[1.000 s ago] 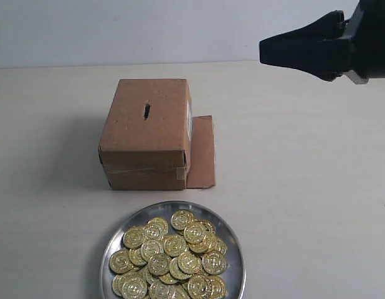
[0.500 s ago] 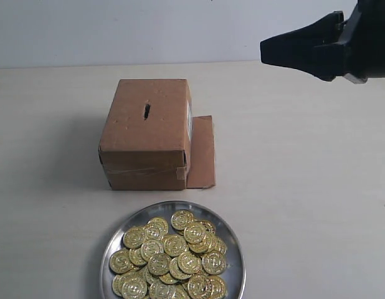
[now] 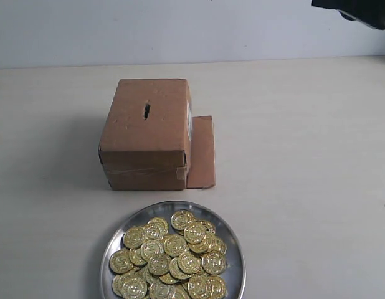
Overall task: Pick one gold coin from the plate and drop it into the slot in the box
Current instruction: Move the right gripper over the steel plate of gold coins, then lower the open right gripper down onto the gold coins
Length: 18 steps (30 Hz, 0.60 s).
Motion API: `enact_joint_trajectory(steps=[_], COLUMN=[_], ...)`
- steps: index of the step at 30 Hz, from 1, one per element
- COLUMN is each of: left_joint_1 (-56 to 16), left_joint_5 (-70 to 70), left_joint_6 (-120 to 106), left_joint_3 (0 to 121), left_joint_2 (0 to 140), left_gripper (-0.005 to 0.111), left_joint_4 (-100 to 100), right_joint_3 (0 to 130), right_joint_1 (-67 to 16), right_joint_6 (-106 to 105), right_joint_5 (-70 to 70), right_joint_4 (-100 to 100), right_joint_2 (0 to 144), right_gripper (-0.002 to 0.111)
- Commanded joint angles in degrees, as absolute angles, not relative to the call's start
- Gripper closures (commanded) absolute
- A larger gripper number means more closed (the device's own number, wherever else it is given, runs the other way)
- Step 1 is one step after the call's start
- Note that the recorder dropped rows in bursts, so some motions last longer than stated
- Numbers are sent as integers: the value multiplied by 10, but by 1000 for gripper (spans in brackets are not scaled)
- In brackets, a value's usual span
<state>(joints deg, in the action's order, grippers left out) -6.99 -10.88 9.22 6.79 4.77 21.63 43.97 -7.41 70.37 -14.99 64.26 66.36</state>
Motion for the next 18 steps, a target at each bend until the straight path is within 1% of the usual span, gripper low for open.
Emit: enact_joint_trajectory(steps=[1, 7, 11, 12, 15, 18], left_joint_1=[-74, -74, -74, -74, -74, -74], left_joint_5=[-109, -109, -109, -109, -109, -109], left_joint_6=[89, 89, 89, 89, 89, 89], left_joint_3=[73, 73, 73, 73, 73, 73], left_joint_2=[51, 51, 51, 51, 51, 51], left_gripper=[107, 107, 107, 107, 107, 107], left_joint_4=[213, 213, 213, 213, 213, 213], right_joint_3=[444, 444, 444, 444, 471, 494], right_joint_1=[-171, -308, -360, -367, -398, -441], right_joint_6=[325, -112, -208, -214, -219, -219], right_joint_5=[-3, 144, 214, 224, 312, 341], right_joint_4=[308, -8, -137, -138, -112, -89], right_joint_2=[659, 662, 692, 705, 779, 825], right_gripper=[108, 108, 108, 108, 108, 108])
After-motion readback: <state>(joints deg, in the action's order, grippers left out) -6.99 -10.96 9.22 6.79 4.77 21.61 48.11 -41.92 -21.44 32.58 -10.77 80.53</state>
